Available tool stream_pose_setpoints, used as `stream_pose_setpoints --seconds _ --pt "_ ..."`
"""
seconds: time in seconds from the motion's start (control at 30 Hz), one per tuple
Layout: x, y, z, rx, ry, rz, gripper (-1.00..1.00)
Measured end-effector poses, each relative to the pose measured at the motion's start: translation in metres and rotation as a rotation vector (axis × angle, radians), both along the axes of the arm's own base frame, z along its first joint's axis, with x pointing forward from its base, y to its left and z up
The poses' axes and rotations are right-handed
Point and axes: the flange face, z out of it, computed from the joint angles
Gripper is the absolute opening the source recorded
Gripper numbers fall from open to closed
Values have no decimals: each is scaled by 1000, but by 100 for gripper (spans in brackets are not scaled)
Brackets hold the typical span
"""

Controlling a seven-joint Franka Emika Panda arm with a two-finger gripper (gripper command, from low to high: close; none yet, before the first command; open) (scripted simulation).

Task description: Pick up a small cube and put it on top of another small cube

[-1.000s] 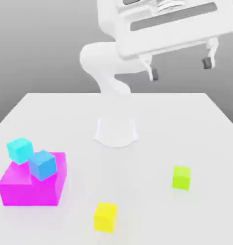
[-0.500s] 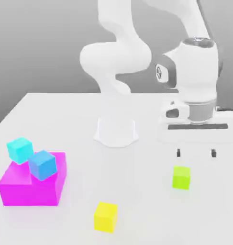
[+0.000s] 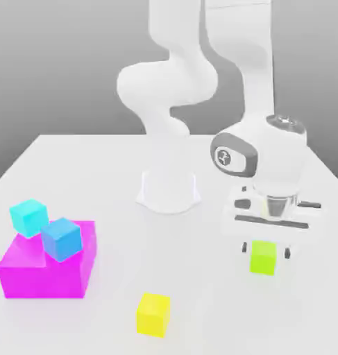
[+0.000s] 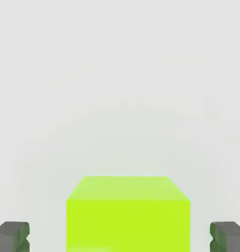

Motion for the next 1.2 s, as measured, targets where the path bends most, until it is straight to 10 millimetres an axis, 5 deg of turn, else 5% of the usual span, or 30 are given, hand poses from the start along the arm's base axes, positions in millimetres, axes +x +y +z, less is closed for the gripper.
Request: stream_pose_setpoints --seconds 0.23,0.67,0.97,1.2 --pt "0 0 0 1 -2 0 -100" --pt "0 1 64 0 -1 22 -100" --pt "70 -102 99 16 4 70 -100" --pt "95 -203 127 21 -2 123 -100"
